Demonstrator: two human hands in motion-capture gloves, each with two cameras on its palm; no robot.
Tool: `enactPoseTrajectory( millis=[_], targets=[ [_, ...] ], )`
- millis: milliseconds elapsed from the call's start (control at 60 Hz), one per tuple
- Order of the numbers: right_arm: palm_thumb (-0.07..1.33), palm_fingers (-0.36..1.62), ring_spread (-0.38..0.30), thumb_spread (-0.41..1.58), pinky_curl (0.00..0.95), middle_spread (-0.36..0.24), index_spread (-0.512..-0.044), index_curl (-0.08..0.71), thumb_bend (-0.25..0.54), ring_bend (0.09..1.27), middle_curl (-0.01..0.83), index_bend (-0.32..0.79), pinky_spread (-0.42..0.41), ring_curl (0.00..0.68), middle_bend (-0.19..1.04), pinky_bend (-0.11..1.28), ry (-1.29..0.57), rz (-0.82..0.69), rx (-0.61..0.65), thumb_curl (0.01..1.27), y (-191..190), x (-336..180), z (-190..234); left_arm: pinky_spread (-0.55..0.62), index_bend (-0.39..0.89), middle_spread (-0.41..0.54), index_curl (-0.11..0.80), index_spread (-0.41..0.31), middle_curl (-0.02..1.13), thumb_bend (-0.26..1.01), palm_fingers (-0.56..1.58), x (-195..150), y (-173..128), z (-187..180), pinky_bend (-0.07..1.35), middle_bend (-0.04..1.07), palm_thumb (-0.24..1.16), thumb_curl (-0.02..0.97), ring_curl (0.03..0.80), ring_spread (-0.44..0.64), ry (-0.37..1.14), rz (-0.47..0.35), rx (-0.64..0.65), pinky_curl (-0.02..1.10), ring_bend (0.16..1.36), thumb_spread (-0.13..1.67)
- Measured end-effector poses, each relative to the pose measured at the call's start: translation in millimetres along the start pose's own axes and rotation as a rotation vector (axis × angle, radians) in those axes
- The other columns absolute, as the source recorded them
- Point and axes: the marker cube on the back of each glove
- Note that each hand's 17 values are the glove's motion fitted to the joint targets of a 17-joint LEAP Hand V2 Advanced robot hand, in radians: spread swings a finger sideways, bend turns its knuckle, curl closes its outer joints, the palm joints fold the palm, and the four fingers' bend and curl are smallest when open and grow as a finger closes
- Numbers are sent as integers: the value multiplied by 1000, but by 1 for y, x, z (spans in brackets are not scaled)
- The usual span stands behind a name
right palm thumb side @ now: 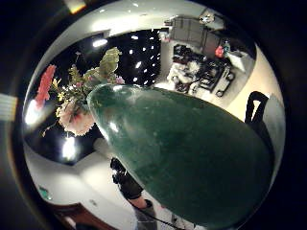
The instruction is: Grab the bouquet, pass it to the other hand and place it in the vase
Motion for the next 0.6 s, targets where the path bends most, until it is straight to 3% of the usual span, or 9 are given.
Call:
enactPoseTrajectory(
  millis=[33, 100, 183, 266, 316, 383, 483, 550, 600],
  targets=[
    [1040, 1389, -174, 938, 549, -142, -206, 597, 23, 1073, 639, 637, -218, 588, 932, 802, 21, 52, -36, 510, 10, -7, 10, 234, 143, 140, 340, -1, 326, -6, 399, 7, -7, 5, 345, 175, 123, 277, 281, 228, 45, 9, 34, 353, 473, 1058],
    [1049, 1385, -174, 932, 554, -141, -205, 601, 13, 1074, 641, 644, -218, 590, 937, 807, -131, 145, -141, 534, 40, -44, 31, 231, 90, 160, 317, 26, 332, -11, 362, 17, -27, 10, 367, 188, 159, 291, 290, 230, 110, 188, 172, 361, 491, 1026],
    [1054, 1381, -173, 925, 559, -140, -204, 605, -2, 1077, 643, 647, -214, 592, 944, 810, -199, -41, -116, 561, 56, -60, 62, 239, 40, 215, 272, 68, 339, -5, 264, 32, -25, 13, 411, 196, 222, 310, 303, 259, 327, -20, 321, 376, 529, 990],
    [1054, 1378, -173, 924, 562, -139, -204, 608, -10, 1079, 643, 649, -212, 593, 948, 811, -233, 27, -203, 584, 91, -67, 87, 225, 66, 222, 241, 86, 346, -4, 289, 34, -24, 11, 417, 234, 296, 326, 302, 259, 481, -24, 460, 370, 555, 971],
    [1054, 1377, -173, 924, 564, -139, -204, 609, -11, 1080, 644, 650, -212, 593, 950, 812, -247, 22, -199, 596, 102, -66, 99, 104, 78, 91, 230, 48, 363, 10, 660, 19, -25, 7, 433, 349, 368, 341, 295, 105, 470, -93, 584, 357, 588, 962],
    [1052, 1376, -173, 923, 565, -139, -203, 610, -13, 1081, 643, 651, -211, 594, 951, 812, -276, -15, -225, 611, 114, -69, 114, -184, 132, -124, 239, -93, 393, 47, 1421, 5, -22, -3, 543, 539, 495, 364, 311, -168, 409, -88, 683, 362, 664, 970],
    [1029, 1363, -173, 940, 563, -138, -199, 610, -22, 1081, 643, 634, -220, 592, 951, 805, -257, -83, -374, 621, 131, -74, 132, -311, 331, -249, 342, -223, 513, 35, 1515, -11, -16, -26, 620, 699, 562, 373, 408, -295, 284, -94, 792, 445, 775, 995],
    [962, 1298, -177, 973, 540, -136, -203, 589, -38, 1042, 625, 524, -245, 571, 924, 776, -313, -183, -502, 603, 138, -86, 137, -351, 452, -298, 402, -281, 544, 23, 1501, -9, -9, -46, 621, 746, 581, 375, 435, -337, 291, -93, 791, 460, 808, 1040],
    [818, 1061, -166, 998, 517, -127, -207, 536, -99, 929, 572, 337, -274, 523, 789, 788, -309, -144, -597, 546, 142, -89, 136, -372, 496, -324, 432, -310, 559, 17, 1477, -17, -9, -70, 634, 772, 598, 380, 447, -356, 253, -117, 812, 467, 825, 1067]
  ],
)
